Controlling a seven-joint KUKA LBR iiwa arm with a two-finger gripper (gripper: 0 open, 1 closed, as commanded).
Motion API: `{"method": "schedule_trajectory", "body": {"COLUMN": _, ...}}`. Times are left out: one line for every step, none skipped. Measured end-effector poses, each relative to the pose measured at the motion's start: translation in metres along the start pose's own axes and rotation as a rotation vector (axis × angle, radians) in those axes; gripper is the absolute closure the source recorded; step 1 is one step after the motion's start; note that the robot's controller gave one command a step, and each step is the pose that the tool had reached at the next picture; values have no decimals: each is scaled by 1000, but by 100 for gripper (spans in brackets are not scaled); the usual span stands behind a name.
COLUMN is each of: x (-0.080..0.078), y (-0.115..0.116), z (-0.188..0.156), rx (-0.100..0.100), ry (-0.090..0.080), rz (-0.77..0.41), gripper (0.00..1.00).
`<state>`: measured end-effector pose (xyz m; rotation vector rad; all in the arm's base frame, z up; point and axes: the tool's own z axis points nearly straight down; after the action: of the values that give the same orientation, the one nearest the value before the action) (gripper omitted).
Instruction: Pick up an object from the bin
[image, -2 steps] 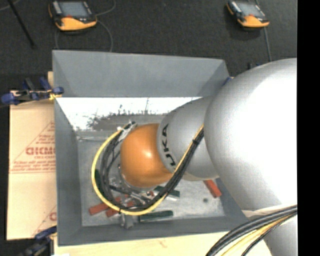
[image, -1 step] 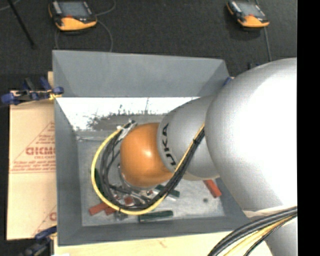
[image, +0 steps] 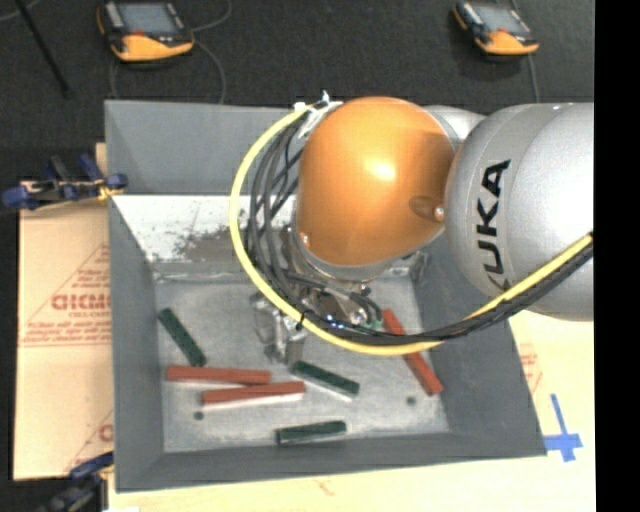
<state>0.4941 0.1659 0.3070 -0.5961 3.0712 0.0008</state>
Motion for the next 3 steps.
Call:
{"method": "schedule_trajectory", "body": {"x": 1, "y": 0, "z": 4, "rx": -1, "ry": 9, "rz": -1, "gripper": 0}}
{"method": "schedule_trajectory", "body": {"x": -26, "y": 14, "z": 143, "rx": -2, "ry": 16, "rz": 233, "gripper": 0}}
{"method": "schedule_trajectory", "body": {"x": -28, "y": 13, "z": 237, "rx": 1, "ry": 11, "rz": 184, "gripper": 0}}
